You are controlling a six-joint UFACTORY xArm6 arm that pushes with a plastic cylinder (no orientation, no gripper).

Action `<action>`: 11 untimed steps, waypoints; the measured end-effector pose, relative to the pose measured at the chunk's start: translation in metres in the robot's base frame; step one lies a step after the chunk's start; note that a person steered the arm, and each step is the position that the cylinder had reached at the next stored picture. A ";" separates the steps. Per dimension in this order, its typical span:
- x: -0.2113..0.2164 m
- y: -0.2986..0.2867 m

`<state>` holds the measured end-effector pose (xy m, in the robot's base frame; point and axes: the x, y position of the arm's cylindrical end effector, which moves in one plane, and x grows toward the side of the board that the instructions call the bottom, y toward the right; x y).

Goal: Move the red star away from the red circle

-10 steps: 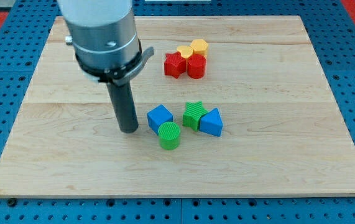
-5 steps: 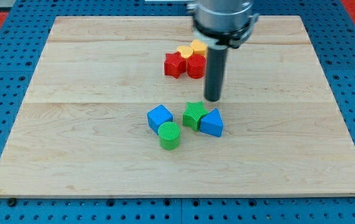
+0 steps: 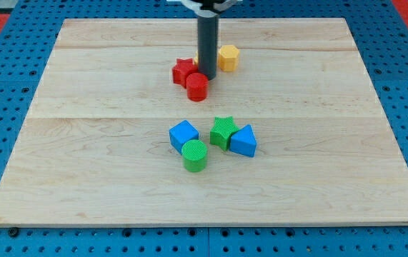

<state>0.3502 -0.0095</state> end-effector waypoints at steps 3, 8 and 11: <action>-0.038 -0.108; -0.031 -0.205; -0.010 -0.222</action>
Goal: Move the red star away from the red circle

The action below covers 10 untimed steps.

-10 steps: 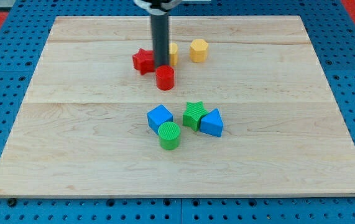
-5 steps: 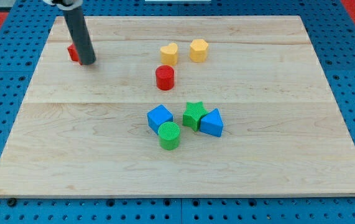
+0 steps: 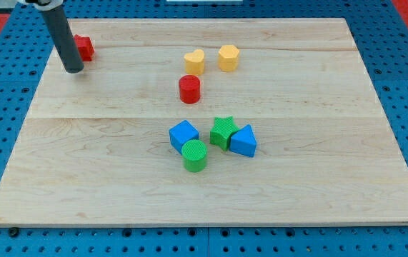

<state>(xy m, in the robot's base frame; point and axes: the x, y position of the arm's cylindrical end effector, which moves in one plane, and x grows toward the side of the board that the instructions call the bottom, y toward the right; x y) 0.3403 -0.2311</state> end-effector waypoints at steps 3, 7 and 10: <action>-0.009 -0.010; -0.081 0.042; -0.096 0.042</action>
<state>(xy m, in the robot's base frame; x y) 0.2439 -0.1891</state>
